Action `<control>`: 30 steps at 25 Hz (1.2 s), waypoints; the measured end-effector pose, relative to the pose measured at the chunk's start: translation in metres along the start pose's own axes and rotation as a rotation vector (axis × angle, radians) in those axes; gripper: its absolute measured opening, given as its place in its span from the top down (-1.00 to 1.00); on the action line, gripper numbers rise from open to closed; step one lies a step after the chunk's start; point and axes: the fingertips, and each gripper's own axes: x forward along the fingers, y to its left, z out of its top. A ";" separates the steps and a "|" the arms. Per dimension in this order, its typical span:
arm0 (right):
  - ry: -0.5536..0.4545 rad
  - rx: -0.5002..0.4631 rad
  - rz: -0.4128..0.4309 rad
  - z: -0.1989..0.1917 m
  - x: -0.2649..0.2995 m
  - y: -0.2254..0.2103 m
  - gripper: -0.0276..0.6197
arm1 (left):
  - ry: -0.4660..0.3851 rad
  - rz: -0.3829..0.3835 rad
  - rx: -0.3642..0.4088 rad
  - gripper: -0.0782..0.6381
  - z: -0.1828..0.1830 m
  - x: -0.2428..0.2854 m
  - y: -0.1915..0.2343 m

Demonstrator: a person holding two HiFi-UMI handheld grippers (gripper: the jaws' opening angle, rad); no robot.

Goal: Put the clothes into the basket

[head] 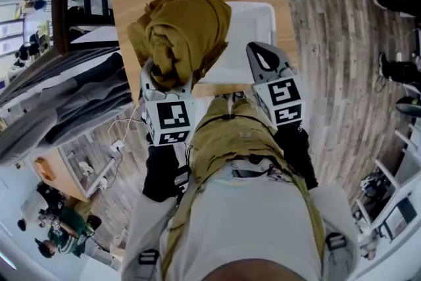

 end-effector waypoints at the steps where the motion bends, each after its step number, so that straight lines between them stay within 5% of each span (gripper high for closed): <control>1: 0.000 0.001 0.001 -0.001 0.003 0.000 0.85 | 0.008 -0.016 0.020 0.10 -0.004 0.002 -0.001; 15: 0.069 0.020 0.002 -0.022 0.008 -0.011 0.85 | 0.109 -0.291 0.379 0.10 -0.024 0.056 -0.037; 22: 0.121 0.059 -0.024 -0.043 0.001 -0.022 0.85 | 0.218 -0.436 0.540 0.10 -0.070 0.099 -0.073; 30: 0.119 0.071 -0.024 -0.049 -0.001 -0.019 0.85 | 0.306 -0.504 0.692 0.10 -0.117 0.140 -0.108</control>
